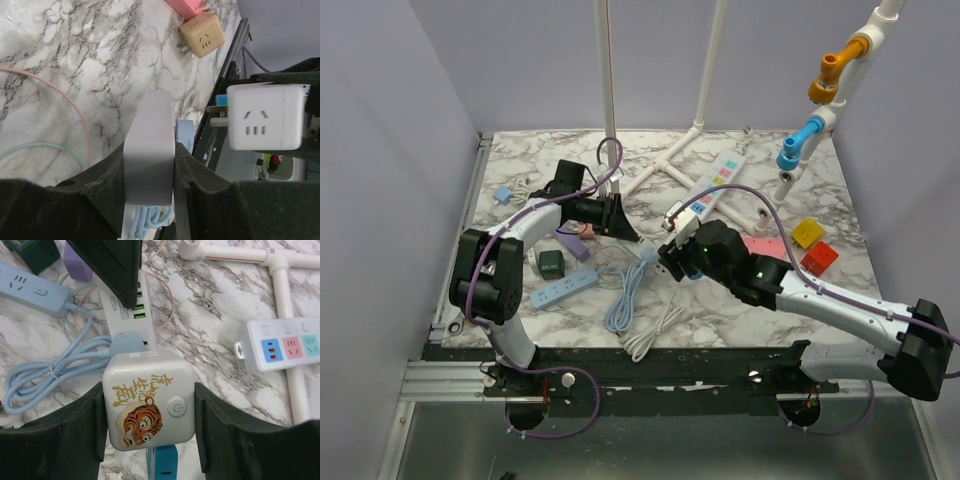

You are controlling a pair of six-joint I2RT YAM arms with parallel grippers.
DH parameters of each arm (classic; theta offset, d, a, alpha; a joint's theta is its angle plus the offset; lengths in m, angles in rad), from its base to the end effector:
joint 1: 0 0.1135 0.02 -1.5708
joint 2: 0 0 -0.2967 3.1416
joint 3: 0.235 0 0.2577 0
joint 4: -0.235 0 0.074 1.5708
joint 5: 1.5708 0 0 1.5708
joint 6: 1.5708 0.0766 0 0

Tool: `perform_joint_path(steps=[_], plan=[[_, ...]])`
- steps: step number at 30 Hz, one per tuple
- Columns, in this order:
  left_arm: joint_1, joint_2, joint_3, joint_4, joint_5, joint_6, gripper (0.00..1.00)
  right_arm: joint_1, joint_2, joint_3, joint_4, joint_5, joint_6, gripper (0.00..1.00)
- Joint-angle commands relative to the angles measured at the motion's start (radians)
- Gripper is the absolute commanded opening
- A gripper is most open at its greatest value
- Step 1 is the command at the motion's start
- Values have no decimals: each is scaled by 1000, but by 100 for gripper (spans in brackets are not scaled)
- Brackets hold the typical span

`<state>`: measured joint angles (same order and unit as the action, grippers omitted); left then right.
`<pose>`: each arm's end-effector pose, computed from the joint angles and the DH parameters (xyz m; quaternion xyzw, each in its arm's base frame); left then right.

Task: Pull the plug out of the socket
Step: Remove the plug from the socket, then place the socket at the center of the board.

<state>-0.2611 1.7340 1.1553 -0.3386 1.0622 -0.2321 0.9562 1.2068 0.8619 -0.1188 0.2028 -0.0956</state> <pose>0.3484 -0.1623 0.2311 0.1744 0.8142 -0.5327 0.1513 0.1878 0.2393 0.2958 -0.3788 0.7587 0.1399 0.5113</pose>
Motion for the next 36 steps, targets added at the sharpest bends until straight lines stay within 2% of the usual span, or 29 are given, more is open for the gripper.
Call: perform_joint_path(steps=[1, 6, 13, 15, 20, 21, 22, 28, 31, 34, 36], plan=[[21, -2, 35, -49, -87, 75, 2, 7, -124, 55, -117, 110, 23, 1], [26, 35, 36, -68, -194, 139, 23, 8, -247, 54, -213, 196, 145, 1], [25, 31, 19, -84, -237, 188, 67, 8, -349, 41, -243, 245, 256, 1], [25, 21, 26, -110, -245, 208, 73, 7, -348, 52, -246, 249, 264, 1], [28, -66, 72, -232, -273, 290, 81, 7, -288, 135, -258, 239, 261, 1], [31, -99, 76, -258, -277, 316, 87, 7, -269, 158, -260, 234, 261, 1], [34, -143, 76, -287, -278, 340, 98, 7, -253, 189, -260, 225, 260, 1], [72, -395, 121, -463, -218, 498, 99, 7, -177, 270, -197, 131, 267, 1], [108, -516, 174, -528, -106, 555, 99, 7, -165, 273, -133, 75, 289, 1], [138, -654, 199, -511, 28, 528, 98, 8, -154, 290, -81, 16, 307, 1], [137, -765, 194, -478, 40, 461, 98, 8, -149, 304, -41, -23, 320, 1]])
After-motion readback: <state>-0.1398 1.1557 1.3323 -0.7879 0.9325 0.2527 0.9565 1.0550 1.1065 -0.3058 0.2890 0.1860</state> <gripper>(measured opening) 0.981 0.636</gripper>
